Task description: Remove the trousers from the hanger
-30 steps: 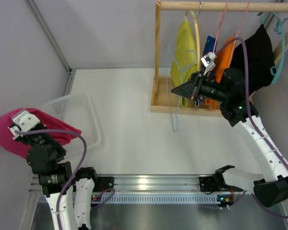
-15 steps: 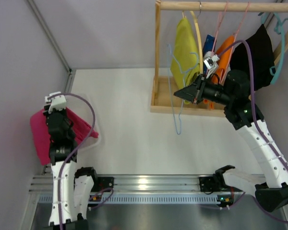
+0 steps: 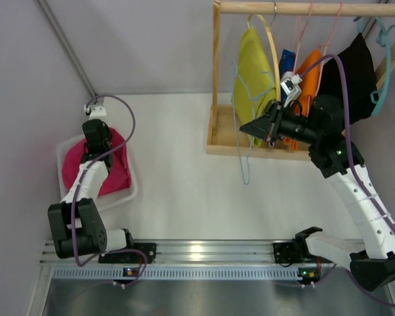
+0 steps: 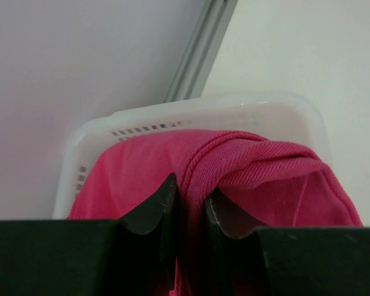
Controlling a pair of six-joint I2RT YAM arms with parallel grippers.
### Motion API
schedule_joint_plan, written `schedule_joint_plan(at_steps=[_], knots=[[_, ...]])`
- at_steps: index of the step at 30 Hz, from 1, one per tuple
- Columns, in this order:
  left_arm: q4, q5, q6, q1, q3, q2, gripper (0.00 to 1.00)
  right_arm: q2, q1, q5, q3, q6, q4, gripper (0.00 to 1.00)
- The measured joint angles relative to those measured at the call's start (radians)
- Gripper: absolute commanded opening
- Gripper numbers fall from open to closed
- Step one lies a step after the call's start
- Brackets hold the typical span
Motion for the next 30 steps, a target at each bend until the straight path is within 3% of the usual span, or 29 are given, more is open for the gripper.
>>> schedule_joint_plan(at_steps=[4, 8, 9, 12, 15, 16, 23, 30], knots=[[0.013, 0.002, -0.046, 0.0, 0.014, 0.095, 0.13, -0.002, 0.0, 0.012, 0.018, -0.008, -0.023, 0.0], [0.011, 0.015, -0.081, -0.001, 0.019, 0.113, 0.37, -0.01, 0.0, 0.018, 0.026, -0.018, -0.044, 0.0], [0.009, 0.016, -0.088, 0.0, 0.021, 0.111, 0.49, -0.013, 0.0, 0.019, 0.027, -0.021, -0.048, 0.0], [-0.009, 0.029, -0.108, 0.0, 0.023, 0.087, 0.69, -0.016, 0.0, 0.024, 0.034, -0.023, -0.058, 0.0], [-0.029, 0.064, -0.122, 0.0, 0.023, 0.019, 0.77, -0.017, 0.0, 0.028, 0.04, -0.023, -0.064, 0.0], [-0.034, 0.081, -0.123, 0.0, 0.023, -0.017, 0.84, -0.017, 0.0, 0.028, 0.04, -0.021, -0.064, 0.0], [-0.044, 0.249, -0.126, 0.0, 0.047, -0.276, 0.87, -0.012, 0.0, 0.035, 0.051, 0.011, -0.061, 0.0], [-0.074, 0.557, -0.183, 0.0, 0.136, -0.423, 0.89, 0.051, 0.0, 0.044, 0.127, 0.048, -0.043, 0.0]])
